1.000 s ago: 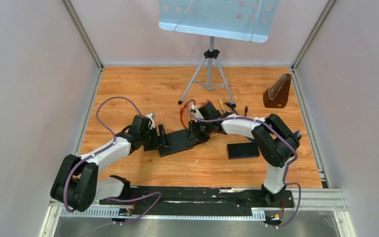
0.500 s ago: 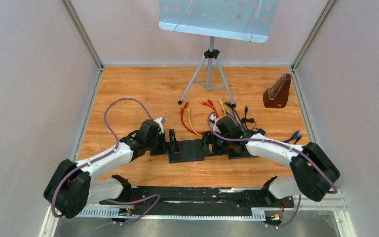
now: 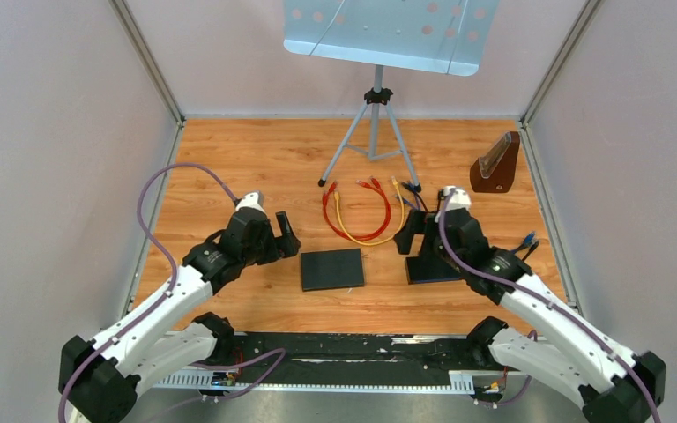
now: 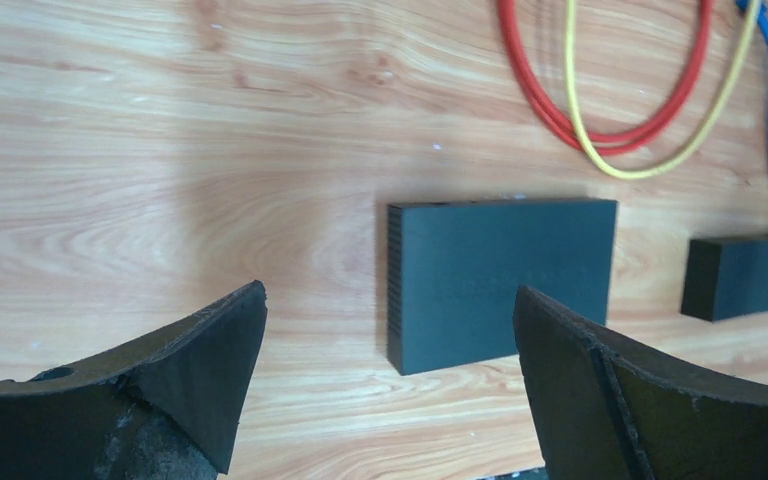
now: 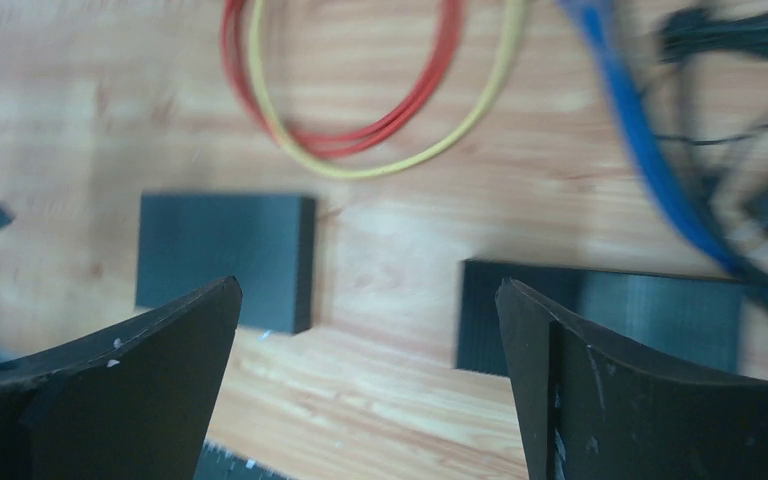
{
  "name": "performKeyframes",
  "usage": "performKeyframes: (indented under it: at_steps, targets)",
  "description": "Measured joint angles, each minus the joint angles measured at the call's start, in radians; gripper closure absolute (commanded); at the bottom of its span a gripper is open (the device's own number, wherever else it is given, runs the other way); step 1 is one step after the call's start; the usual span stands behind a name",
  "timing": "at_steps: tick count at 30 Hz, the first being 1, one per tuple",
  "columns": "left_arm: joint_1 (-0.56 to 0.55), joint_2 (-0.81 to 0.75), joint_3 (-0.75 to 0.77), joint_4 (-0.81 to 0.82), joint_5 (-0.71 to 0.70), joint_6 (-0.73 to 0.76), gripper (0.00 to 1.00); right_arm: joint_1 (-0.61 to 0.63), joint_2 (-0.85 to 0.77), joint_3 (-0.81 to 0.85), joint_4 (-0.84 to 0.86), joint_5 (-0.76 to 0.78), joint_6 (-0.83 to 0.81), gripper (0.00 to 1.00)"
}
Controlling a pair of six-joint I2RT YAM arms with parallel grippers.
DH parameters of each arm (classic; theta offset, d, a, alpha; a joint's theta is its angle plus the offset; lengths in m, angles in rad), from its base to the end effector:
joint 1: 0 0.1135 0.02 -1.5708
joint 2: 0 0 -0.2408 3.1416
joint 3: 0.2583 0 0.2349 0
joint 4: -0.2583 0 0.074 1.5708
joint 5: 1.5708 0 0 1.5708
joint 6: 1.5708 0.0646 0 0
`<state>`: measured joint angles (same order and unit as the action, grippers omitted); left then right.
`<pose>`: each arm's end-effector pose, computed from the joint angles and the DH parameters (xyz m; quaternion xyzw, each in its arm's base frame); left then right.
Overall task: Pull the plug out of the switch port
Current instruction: Reset both arms
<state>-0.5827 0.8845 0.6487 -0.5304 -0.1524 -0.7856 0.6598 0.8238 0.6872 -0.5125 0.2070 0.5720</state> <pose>0.1737 -0.1027 0.2095 -0.1226 0.9098 -0.1925 0.3468 0.1653 0.1114 0.2358 0.0068 0.8920 0.1800 0.4145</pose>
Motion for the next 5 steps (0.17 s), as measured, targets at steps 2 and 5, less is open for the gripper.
performKeyframes:
  at_steps: [2, 5]
  targets:
    - [0.000, -0.009, 0.016, -0.041, -0.047, -0.006, 0.00, -0.020, -0.080, -0.001, -0.041, 0.078, 0.011, 0.00]
    - [0.000, -0.018, 0.033, -0.083, -0.095, -0.008, 0.00, -0.035, -0.179, -0.003, -0.084, 0.159, 0.033, 0.00]
